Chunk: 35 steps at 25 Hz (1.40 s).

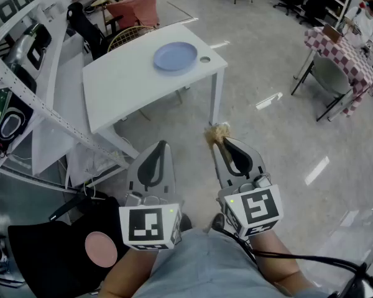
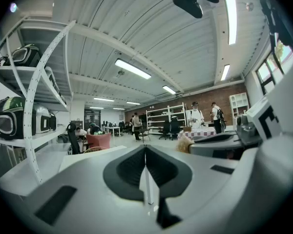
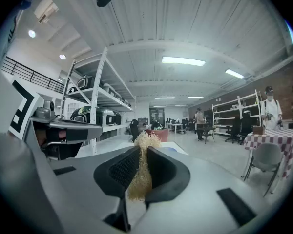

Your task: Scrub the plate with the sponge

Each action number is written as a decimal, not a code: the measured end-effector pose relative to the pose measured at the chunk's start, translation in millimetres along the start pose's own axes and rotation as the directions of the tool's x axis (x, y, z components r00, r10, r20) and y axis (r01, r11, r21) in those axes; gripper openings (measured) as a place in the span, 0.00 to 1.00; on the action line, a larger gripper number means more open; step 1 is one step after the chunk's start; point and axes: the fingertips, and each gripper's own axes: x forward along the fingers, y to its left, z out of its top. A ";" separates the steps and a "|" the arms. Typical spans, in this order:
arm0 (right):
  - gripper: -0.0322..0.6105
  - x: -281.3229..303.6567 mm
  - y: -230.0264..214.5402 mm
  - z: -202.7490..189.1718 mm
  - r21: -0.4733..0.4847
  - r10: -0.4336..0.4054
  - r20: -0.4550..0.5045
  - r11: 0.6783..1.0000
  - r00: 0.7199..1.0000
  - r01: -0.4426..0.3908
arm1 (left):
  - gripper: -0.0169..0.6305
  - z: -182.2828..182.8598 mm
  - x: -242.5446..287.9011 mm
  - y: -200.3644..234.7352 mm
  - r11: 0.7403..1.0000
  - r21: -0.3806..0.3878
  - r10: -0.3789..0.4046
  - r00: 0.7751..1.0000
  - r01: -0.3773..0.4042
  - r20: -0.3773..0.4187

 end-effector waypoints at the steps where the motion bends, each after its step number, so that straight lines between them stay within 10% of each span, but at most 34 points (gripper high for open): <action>1: 0.14 -0.5 -3.2 -0.1 0.004 0.000 0.006 1.000 1.000 0.000 | 0.05 0.5 1.7 -0.9 1.000 0.016 0.003 1.000 -0.003 0.007; 18: 0.14 -14.4 -57.5 -11.2 0.061 0.072 0.013 0.995 0.997 -0.073 | 0.05 -7.5 23.8 -49.7 0.998 0.032 0.045 0.999 -0.045 -0.026; 35: 0.14 144.1 -108.9 -14.0 0.078 0.064 -0.049 0.995 0.997 -0.060 | 0.05 -10.2 178.6 43.0 0.999 -0.015 0.032 0.999 -0.033 -0.040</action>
